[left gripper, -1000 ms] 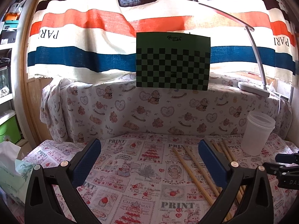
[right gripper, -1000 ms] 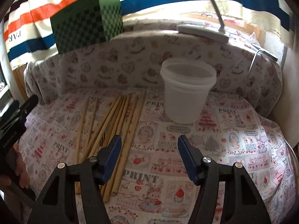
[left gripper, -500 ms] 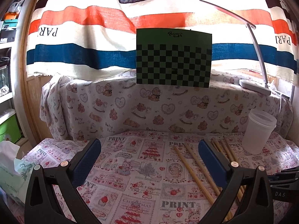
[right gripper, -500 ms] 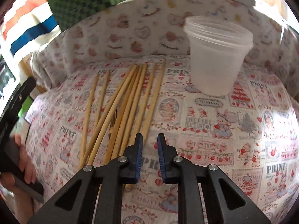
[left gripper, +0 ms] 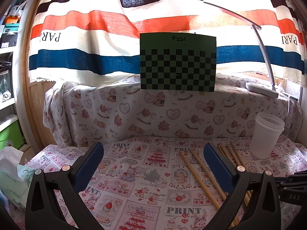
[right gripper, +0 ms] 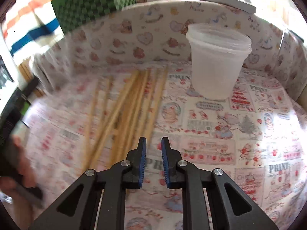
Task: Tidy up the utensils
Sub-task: 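Lower the right tool onto the wooden sticks and grasp one stick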
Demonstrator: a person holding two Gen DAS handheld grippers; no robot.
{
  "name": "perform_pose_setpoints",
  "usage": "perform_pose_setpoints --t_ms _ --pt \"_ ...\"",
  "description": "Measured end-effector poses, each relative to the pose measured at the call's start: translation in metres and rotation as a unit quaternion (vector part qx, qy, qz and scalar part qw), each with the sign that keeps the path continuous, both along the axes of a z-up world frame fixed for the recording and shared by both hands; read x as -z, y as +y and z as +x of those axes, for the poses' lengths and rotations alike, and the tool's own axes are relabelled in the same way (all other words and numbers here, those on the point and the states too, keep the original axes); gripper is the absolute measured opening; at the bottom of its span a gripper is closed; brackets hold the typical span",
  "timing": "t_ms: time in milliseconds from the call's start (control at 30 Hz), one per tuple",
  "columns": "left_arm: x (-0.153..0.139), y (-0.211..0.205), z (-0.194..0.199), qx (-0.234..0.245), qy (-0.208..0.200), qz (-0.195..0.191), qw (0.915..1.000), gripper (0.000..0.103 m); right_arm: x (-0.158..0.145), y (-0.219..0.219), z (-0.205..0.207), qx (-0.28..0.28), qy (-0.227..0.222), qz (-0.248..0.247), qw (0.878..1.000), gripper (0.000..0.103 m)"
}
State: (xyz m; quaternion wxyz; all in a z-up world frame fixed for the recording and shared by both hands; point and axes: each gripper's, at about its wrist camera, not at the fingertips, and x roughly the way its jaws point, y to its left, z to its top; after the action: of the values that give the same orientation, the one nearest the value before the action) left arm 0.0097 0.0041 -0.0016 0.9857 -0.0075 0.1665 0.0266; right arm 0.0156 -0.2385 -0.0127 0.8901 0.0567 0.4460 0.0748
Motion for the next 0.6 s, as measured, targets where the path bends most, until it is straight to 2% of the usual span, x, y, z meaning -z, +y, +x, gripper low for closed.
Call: perform_pose_setpoints --t_ms 67,167,333,467,600 --pt "0.0 0.001 0.0 -0.002 0.0 -0.001 1.0 0.103 -0.006 -0.003 -0.002 0.004 -0.013 -0.004 1.0 0.02" --pt "0.0 -0.001 0.001 -0.001 0.002 0.003 1.0 0.103 -0.004 -0.004 0.001 0.002 -0.009 -0.014 1.0 0.031" --pt "0.0 -0.001 0.002 -0.003 0.002 0.001 1.0 0.103 0.001 -0.003 0.006 -0.013 0.013 0.001 1.0 0.031" --pt "0.001 -0.003 0.003 -0.003 0.004 0.003 1.0 0.103 0.011 0.003 0.006 -0.014 0.021 -0.027 0.999 0.031" --pt "0.0 -0.002 0.001 -0.002 -0.001 0.004 1.0 0.103 0.014 0.003 0.006 -0.02 0.032 -0.018 0.999 0.031"
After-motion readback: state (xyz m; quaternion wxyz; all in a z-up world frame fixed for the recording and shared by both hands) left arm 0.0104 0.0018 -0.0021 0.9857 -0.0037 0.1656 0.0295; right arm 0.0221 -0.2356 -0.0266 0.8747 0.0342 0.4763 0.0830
